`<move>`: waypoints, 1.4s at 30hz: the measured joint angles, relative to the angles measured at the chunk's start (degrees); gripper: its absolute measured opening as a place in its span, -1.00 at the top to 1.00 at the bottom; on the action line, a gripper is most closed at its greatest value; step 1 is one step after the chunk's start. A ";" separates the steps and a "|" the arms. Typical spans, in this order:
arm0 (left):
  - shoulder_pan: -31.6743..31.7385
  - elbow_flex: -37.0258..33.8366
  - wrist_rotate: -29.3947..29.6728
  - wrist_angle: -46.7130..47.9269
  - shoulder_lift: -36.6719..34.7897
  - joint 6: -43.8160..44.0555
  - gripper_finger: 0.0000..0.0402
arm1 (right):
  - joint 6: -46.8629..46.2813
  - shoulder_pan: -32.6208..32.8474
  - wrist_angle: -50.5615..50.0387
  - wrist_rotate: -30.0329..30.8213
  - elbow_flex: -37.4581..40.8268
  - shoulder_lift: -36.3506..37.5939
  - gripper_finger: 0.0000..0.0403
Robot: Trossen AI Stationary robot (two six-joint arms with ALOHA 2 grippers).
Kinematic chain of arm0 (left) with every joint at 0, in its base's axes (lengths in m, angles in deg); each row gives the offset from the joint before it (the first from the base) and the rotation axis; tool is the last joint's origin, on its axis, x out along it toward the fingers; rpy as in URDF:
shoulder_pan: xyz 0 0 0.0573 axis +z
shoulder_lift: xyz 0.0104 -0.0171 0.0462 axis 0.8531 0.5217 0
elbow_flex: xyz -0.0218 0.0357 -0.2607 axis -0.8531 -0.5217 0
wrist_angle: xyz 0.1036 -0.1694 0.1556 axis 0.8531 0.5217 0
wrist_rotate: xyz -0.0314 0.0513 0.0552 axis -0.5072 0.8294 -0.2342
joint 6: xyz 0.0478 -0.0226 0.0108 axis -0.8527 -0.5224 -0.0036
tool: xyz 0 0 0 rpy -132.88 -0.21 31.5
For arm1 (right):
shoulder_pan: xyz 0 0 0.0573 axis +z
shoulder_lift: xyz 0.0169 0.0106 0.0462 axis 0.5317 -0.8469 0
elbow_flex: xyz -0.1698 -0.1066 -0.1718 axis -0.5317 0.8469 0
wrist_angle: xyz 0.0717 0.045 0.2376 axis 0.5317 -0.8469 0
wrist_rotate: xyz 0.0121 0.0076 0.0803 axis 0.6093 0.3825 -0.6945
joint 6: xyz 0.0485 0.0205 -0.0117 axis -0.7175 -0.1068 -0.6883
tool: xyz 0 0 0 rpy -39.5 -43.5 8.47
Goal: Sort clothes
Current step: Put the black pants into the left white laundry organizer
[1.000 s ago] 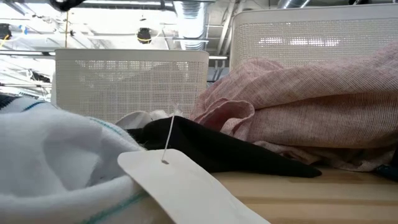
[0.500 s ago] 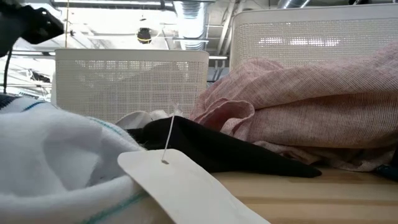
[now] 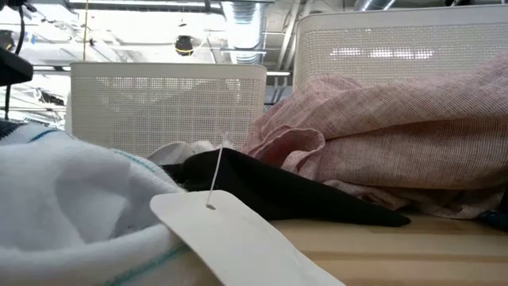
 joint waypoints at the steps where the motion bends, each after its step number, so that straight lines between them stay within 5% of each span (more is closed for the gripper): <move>1: -0.37 0.00 0.63 -0.48 0.75 0.03 -0.97 | 0.00 -0.02 0.00 0.00 0.00 0.00 0.78; 13: -1.47 0.37 3.73 -1.17 11.53 -0.60 -0.96 | 0.00 0.00 0.00 0.00 0.00 -0.01 0.78; 20: -1.69 0.22 10.77 -2.23 11.92 -1.48 -0.83 | 0.00 0.00 0.00 0.00 0.00 -0.02 0.78; 27: -1.40 0.15 12.28 -4.45 12.03 -3.37 -0.34 | -0.01 0.00 0.00 0.00 0.00 0.00 0.78; 38: -0.30 0.09 10.58 -6.53 11.79 -9.92 0.87 | 0.00 0.00 0.00 0.00 0.00 0.00 0.78; 42: 0.69 -0.11 9.45 -5.44 9.54 -9.79 0.91 | 0.00 -0.01 0.00 0.00 0.00 -0.02 0.78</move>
